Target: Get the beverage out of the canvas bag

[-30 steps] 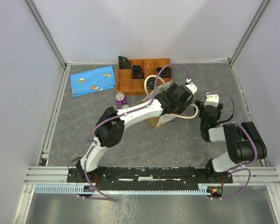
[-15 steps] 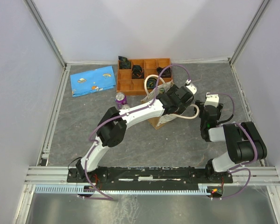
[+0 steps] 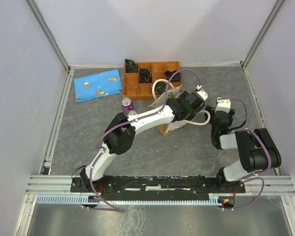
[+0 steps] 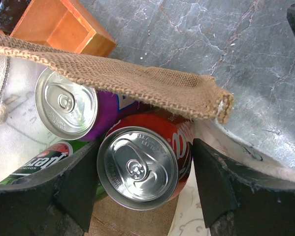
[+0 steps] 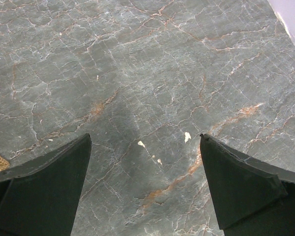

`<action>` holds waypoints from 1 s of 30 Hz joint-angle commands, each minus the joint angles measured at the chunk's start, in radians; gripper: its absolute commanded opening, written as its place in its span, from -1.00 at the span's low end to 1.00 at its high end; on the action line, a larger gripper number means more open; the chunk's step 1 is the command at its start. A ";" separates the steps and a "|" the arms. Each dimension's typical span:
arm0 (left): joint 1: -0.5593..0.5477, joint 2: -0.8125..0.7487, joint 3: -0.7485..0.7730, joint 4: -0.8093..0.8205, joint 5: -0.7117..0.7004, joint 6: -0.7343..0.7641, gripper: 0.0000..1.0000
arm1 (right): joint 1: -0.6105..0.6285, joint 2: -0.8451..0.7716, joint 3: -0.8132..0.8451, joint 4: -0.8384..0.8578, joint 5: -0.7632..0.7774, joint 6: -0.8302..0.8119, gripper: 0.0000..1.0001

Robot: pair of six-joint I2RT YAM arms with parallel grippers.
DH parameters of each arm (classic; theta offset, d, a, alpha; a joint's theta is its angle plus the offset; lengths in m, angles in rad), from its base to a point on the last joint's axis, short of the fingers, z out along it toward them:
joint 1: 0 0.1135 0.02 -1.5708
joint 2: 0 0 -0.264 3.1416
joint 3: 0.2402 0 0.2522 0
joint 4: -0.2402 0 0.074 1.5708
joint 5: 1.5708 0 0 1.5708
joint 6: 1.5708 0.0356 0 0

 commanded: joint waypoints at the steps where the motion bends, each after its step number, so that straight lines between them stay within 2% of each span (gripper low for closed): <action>1: -0.016 0.016 0.021 0.037 0.020 0.013 0.45 | -0.003 -0.009 0.026 0.033 -0.005 0.006 0.98; 3: -0.015 0.021 0.023 0.039 0.010 0.020 0.27 | -0.002 -0.009 0.026 0.032 -0.005 0.006 0.98; 5: -0.013 0.025 0.021 0.039 0.001 0.023 0.22 | -0.003 -0.009 0.026 0.032 -0.005 0.006 0.98; 7: -0.012 0.026 0.018 0.042 -0.005 0.022 0.30 | -0.002 -0.009 0.027 0.032 -0.005 0.005 0.98; 11: -0.012 0.013 -0.012 0.077 -0.015 0.020 0.62 | -0.002 -0.009 0.026 0.032 -0.005 0.006 0.98; 14: -0.012 -0.001 -0.035 0.108 -0.011 0.018 0.66 | -0.002 -0.010 0.025 0.032 -0.006 0.005 0.98; 17: -0.010 -0.014 -0.053 0.132 -0.007 0.024 0.60 | -0.002 -0.010 0.026 0.032 -0.005 0.005 0.98; 19: -0.009 -0.019 -0.057 0.140 0.004 0.025 0.45 | -0.002 -0.009 0.026 0.032 -0.005 0.005 0.98; 20: -0.007 -0.021 -0.059 0.143 0.016 0.023 0.29 | -0.003 -0.009 0.026 0.032 -0.005 0.005 0.98; 21: -0.005 -0.022 -0.062 0.146 0.028 0.019 0.07 | -0.002 -0.009 0.027 0.032 -0.005 0.005 0.98; 22: -0.001 -0.024 -0.065 0.149 0.041 0.015 -0.24 | -0.003 -0.010 0.026 0.032 -0.005 0.005 0.98; 25: 0.000 -0.038 -0.077 0.158 0.066 0.004 -0.89 | -0.002 -0.009 0.026 0.032 -0.006 0.006 0.98; 30: 0.001 -0.069 -0.085 0.142 0.078 0.015 -0.95 | -0.002 -0.008 0.026 0.032 -0.005 0.005 0.98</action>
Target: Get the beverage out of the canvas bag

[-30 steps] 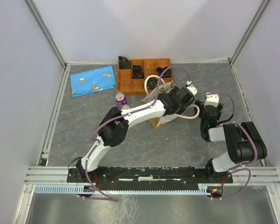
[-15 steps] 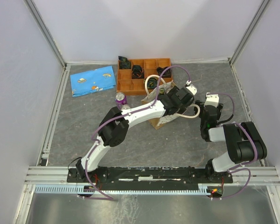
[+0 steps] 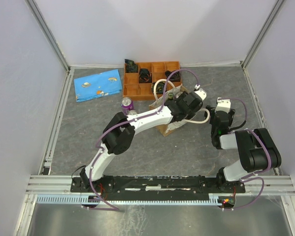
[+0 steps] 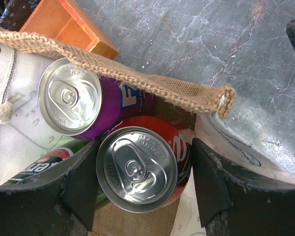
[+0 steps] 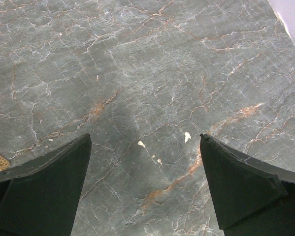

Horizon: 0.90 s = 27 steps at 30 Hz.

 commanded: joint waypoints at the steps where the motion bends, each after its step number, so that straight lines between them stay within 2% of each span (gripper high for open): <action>1: -0.008 -0.060 -0.015 0.028 0.071 0.018 -0.95 | -0.002 -0.008 0.026 0.032 -0.005 0.006 0.98; 14: -0.008 -0.253 -0.016 0.043 0.103 0.058 -0.95 | -0.002 -0.009 0.026 0.032 -0.006 0.005 0.98; 27: -0.008 -0.366 0.022 0.003 0.142 0.072 -0.95 | -0.002 -0.010 0.025 0.033 -0.005 0.004 0.98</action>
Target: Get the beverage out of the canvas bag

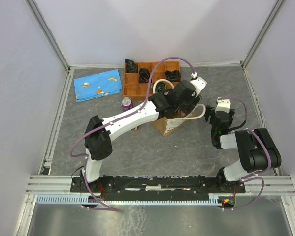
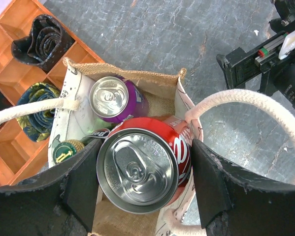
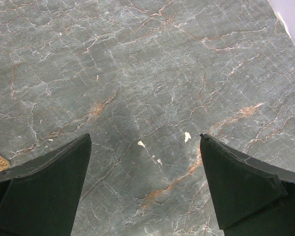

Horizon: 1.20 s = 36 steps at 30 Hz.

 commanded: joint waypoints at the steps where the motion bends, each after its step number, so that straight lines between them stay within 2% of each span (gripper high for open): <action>1: -0.009 -0.108 0.067 0.059 0.004 0.063 -0.94 | -0.002 -0.009 0.026 0.032 -0.005 0.005 0.98; 9: -0.009 -0.211 0.115 -0.019 -0.098 0.115 -0.95 | -0.002 -0.009 0.026 0.032 -0.005 0.006 0.98; 17: -0.006 -0.395 0.022 -0.027 -0.365 0.169 -0.95 | -0.002 -0.009 0.026 0.032 -0.006 0.005 0.98; 22: 0.047 -0.535 -0.117 -0.018 -0.486 0.148 -0.95 | -0.002 -0.010 0.025 0.032 -0.006 0.006 0.98; 26: 0.166 -0.665 -0.280 -0.017 -0.474 0.061 -0.95 | -0.003 -0.009 0.026 0.032 -0.006 0.005 0.98; 32: 0.302 -0.871 -0.580 0.111 -0.497 -0.022 -0.95 | -0.002 -0.009 0.026 0.032 -0.005 0.004 0.98; 36: 0.335 -0.896 -0.676 0.133 -0.497 -0.048 -0.95 | -0.002 -0.009 0.026 0.032 -0.006 0.005 0.98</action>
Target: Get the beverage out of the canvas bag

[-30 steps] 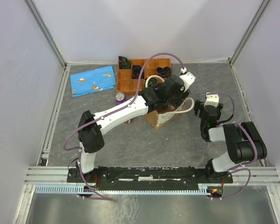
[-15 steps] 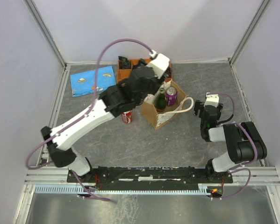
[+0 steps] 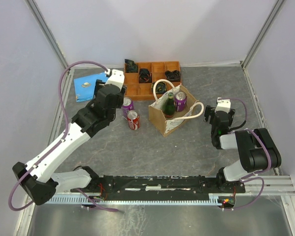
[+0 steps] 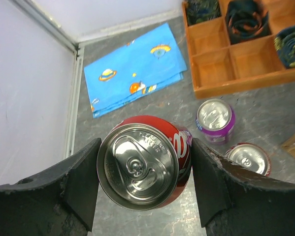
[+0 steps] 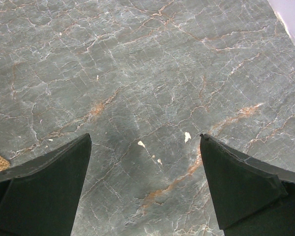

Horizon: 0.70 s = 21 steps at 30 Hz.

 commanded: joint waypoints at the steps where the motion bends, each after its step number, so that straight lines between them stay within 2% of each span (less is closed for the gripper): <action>1: 0.030 -0.047 -0.053 0.179 -0.034 -0.080 -0.95 | -0.002 -0.009 0.026 0.032 -0.005 0.005 0.98; 5: 0.102 -0.020 -0.138 0.204 0.039 -0.126 -0.95 | -0.002 -0.009 0.026 0.032 -0.005 0.005 0.98; 12: 0.265 0.019 -0.308 0.363 0.206 -0.183 -0.95 | -0.002 -0.010 0.026 0.031 -0.005 0.006 0.98; 21: 0.308 0.109 -0.383 0.492 0.251 -0.194 -0.95 | -0.002 -0.009 0.026 0.032 -0.005 0.005 0.98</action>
